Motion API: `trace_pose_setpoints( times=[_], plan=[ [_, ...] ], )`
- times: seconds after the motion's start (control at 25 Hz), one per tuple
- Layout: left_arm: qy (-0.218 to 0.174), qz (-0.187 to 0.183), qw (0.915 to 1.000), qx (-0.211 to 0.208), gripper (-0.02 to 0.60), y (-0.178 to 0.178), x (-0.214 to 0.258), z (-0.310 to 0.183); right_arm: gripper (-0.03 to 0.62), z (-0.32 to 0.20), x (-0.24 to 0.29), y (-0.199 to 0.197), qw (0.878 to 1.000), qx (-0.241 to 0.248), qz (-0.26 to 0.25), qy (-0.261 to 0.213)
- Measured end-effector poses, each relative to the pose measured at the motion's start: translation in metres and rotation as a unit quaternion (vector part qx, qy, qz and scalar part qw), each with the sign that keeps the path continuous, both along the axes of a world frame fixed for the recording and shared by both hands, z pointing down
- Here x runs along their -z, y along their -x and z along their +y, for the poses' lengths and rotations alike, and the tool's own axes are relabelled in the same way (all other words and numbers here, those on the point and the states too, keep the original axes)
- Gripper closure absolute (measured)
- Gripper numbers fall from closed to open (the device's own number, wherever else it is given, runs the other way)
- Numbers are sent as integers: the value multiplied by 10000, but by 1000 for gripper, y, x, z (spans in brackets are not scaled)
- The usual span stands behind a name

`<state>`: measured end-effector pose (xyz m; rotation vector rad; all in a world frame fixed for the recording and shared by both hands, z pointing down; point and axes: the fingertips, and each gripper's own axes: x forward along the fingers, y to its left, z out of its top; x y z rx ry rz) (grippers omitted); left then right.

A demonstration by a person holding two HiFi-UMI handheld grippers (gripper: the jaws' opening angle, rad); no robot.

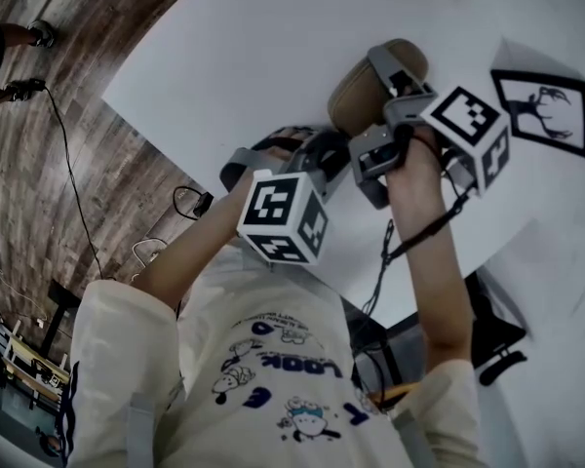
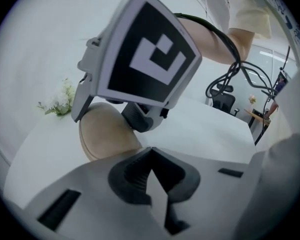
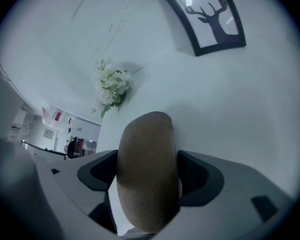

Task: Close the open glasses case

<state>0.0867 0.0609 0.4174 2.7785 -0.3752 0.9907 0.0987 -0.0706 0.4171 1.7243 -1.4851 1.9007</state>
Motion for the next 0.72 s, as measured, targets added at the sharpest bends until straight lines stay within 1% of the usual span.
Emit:
trace_pose_setpoints(
  times=[0.12, 0.2, 0.32, 0.4, 0.52, 0.6, 0.72],
  plan=[
    [42, 8, 9998, 196, 583, 6, 0, -2, 226, 1, -1, -2, 9999, 131, 57, -8],
    [168, 61, 9990, 412, 583, 12, 0, -3, 226, 2, -1, -5, 9997, 207, 121, -2],
    [509, 244, 9951, 816, 583, 27, 0, -5, 226, 4, -3, -12, 9968, 659, 432, -114],
    [787, 391, 9893, 1169, 578, 40, 2, -8, 224, 7, -1, -12, 9920, 1079, 605, -260],
    [1106, 674, 9756, 1776, 578, 60, 13, -21, 224, 13, 6, -11, 9835, 1566, 780, -459],
    [1113, 808, 9687, 2064, 578, 70, 25, -34, 223, 15, 13, -16, 9791, 1676, 969, -623],
    [907, 930, 9609, 2445, 578, 79, 47, -52, 223, 22, 34, -29, 9716, 1701, 1342, -950]
  ],
)
